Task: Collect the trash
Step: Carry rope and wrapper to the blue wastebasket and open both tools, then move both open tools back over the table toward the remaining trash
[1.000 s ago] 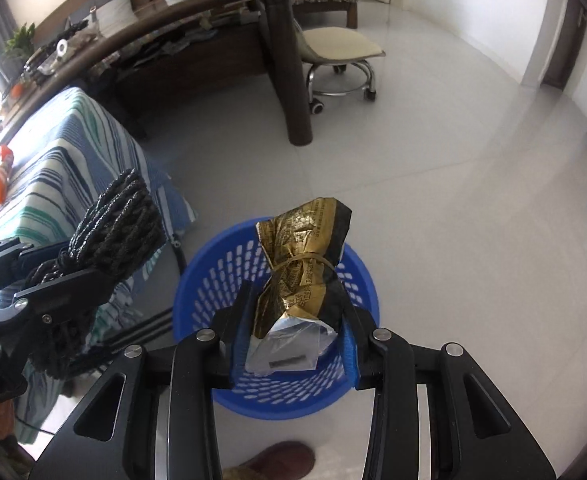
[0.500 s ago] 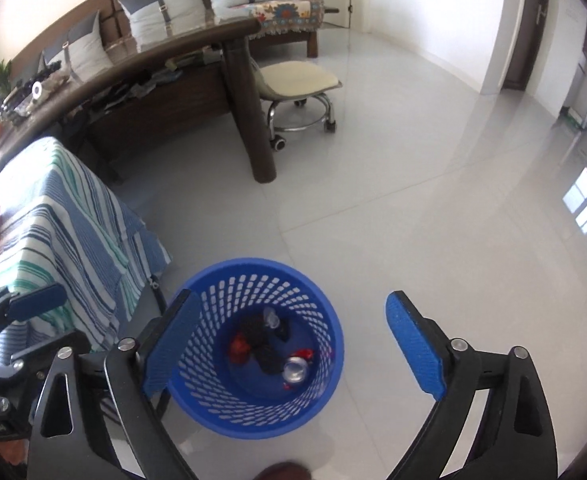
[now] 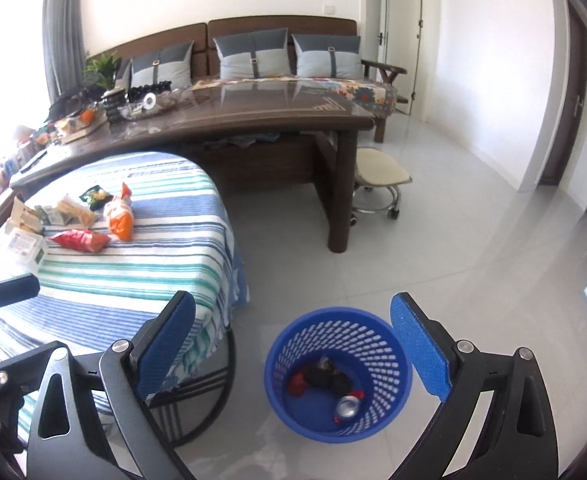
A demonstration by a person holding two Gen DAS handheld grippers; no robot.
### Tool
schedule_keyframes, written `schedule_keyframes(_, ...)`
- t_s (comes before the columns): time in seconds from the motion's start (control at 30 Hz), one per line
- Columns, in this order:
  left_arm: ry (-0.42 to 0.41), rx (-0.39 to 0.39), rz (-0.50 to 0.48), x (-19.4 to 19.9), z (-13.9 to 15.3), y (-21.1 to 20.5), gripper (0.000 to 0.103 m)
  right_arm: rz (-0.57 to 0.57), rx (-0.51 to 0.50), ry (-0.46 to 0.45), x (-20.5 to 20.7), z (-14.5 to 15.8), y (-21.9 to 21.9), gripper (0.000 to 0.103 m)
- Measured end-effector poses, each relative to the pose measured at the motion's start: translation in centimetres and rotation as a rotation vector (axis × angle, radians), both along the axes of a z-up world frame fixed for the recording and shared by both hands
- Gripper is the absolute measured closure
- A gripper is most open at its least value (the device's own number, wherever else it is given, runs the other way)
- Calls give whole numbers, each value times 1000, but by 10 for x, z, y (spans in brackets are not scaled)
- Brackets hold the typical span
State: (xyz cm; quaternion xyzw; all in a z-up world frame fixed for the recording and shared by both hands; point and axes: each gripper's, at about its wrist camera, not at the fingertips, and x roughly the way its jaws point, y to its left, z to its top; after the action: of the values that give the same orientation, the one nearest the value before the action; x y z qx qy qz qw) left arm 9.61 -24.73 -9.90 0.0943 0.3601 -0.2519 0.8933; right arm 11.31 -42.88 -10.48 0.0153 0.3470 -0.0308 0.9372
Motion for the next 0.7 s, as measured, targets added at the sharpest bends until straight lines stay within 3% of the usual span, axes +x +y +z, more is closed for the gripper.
schedule_keyframes(0.37,-55,-20,96,-9,22,56,29,28,27,-28,-8,5,40,4)
schedule_keyframes(0.7,-17,-35,135,-4,11,84,29,107,-11,-23,-2,-1,74,4)
